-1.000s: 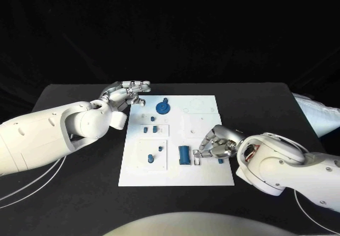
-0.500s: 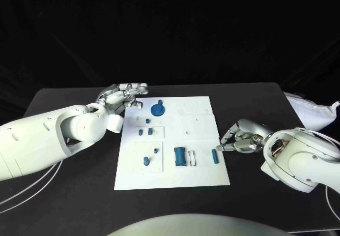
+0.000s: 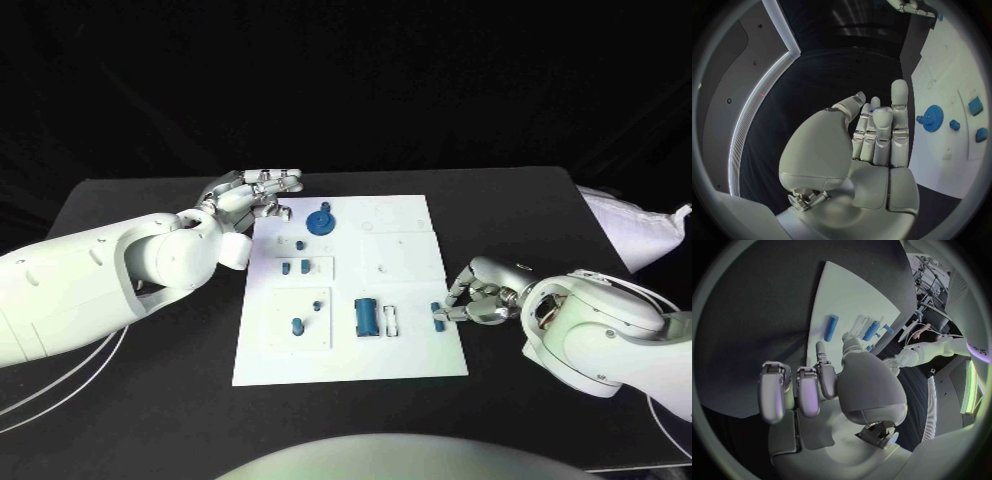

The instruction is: Assemble the parts on the task board

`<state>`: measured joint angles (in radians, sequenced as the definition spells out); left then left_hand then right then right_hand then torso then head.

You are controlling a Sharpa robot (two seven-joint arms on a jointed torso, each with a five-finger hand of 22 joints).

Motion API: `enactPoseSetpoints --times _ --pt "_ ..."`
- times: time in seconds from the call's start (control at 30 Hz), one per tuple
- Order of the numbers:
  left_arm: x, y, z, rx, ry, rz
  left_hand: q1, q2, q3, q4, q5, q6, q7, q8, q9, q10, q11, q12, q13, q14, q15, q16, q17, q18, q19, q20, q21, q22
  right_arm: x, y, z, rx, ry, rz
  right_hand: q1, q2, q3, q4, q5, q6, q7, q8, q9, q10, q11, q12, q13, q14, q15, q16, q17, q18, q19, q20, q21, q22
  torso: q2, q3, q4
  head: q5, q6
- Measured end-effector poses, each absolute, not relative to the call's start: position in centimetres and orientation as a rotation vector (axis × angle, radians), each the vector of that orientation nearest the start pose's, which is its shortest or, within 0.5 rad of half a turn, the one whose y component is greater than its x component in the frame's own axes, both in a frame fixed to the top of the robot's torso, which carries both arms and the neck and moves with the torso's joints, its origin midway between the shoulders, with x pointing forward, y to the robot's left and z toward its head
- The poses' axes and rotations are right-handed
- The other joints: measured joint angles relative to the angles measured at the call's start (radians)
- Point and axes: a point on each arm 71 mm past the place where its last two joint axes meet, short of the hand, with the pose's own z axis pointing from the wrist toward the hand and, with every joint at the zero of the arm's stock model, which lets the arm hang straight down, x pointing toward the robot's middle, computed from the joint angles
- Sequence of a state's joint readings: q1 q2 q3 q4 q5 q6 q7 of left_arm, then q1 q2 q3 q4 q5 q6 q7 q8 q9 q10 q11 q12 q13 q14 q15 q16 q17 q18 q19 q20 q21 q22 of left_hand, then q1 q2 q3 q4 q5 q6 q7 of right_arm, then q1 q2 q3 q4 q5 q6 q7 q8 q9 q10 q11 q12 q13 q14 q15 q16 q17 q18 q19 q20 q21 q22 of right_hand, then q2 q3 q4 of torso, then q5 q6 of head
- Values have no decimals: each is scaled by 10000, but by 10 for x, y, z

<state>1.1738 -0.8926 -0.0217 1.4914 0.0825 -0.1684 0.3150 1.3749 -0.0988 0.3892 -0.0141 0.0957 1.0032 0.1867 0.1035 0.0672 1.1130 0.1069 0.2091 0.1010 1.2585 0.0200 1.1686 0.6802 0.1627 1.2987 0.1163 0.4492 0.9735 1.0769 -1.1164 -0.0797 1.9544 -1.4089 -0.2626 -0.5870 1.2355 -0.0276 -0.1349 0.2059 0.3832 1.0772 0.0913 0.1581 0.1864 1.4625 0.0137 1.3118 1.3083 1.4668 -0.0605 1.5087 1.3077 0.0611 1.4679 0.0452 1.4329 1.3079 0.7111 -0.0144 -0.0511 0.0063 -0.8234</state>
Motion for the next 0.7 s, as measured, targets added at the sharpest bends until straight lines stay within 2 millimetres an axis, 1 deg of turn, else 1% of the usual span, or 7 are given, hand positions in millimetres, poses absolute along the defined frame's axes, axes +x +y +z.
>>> enactPoseSetpoints --times 0.13,0.33,0.4,0.47,0.5,0.53,0.7 --pt "490 238 -192 -12652 14834 -15894 0 0 0 0 0 0 0 0 0 0 0 0 0 0 0 0 0 0 0 0 0 0 373 -227 -227 1146 20229 3750 0 0 0 0 40 44 25 0 17 0 0 0 0 0 0 0 -1 0 0 0 0 0 0 -6 0 7 -16" --pt "490 238 -192 -12647 14839 -15895 0 0 0 0 0 0 0 0 0 0 0 0 0 0 0 0 1 -1 0 0 0 0 374 -222 -229 835 20250 3699 2 2 0 0 80 109 -40 0 50 0 0 0 0 0 0 0 -1 0 0 0 0 -1 1 -7 0 16 -37" --pt "490 238 -192 -12646 14840 -15895 0 0 0 0 0 0 0 0 0 0 0 0 0 0 0 0 1 0 0 0 0 0 375 -220 -230 739 20262 3701 73 73 1 -1 80 144 -5 0 68 0 0 1 26 0 0 0 -1 0 0 0 0 -1 1 -10 0 16 -43" --pt "490 238 -192 -12645 14843 -15897 0 0 0 0 0 0 -1 0 0 0 0 0 0 0 0 0 1 0 0 0 0 0 375 -218 -231 635 20276 3684 144 130 50 -50 80 168 -28 0 80 0 0 4 39 0 0 0 -2 0 0 0 0 -2 0 -11 0 22 -58" --pt "490 238 -192 -12644 14844 -15898 0 0 0 0 0 0 0 0 0 0 0 0 0 0 0 0 1 -1 0 0 0 0 376 -218 -232 591 20279 3674 239 117 90 -90 80 178 -38 0 92 0 0 24 42 0 0 0 -2 0 0 0 0 -2 0 -12 0 24 -65" --pt "490 239 -192 -12644 14844 -15898 0 0 0 0 0 1 0 0 0 0 0 0 0 0 0 0 1 0 0 0 0 0 376 -217 -232 545 20283 3661 361 121 142 -142 31 178 -38 0 96 -1 0 40 43 0 0 0 -2 0 0 0 0 -2 -1 -12 0 25 -69" --pt "490 239 -192 -12645 14845 -15895 0 0 0 0 0 0 -1 0 0 1 0 0 0 0 0 0 1 0 0 0 0 0 378 -215 -233 231 20266 3548 747 183 404 -403 -627 178 -38 1 128 -1 1 119 51 0 4 0 -2 0 0 0 0 -3 -5 -12 5 42 -83"
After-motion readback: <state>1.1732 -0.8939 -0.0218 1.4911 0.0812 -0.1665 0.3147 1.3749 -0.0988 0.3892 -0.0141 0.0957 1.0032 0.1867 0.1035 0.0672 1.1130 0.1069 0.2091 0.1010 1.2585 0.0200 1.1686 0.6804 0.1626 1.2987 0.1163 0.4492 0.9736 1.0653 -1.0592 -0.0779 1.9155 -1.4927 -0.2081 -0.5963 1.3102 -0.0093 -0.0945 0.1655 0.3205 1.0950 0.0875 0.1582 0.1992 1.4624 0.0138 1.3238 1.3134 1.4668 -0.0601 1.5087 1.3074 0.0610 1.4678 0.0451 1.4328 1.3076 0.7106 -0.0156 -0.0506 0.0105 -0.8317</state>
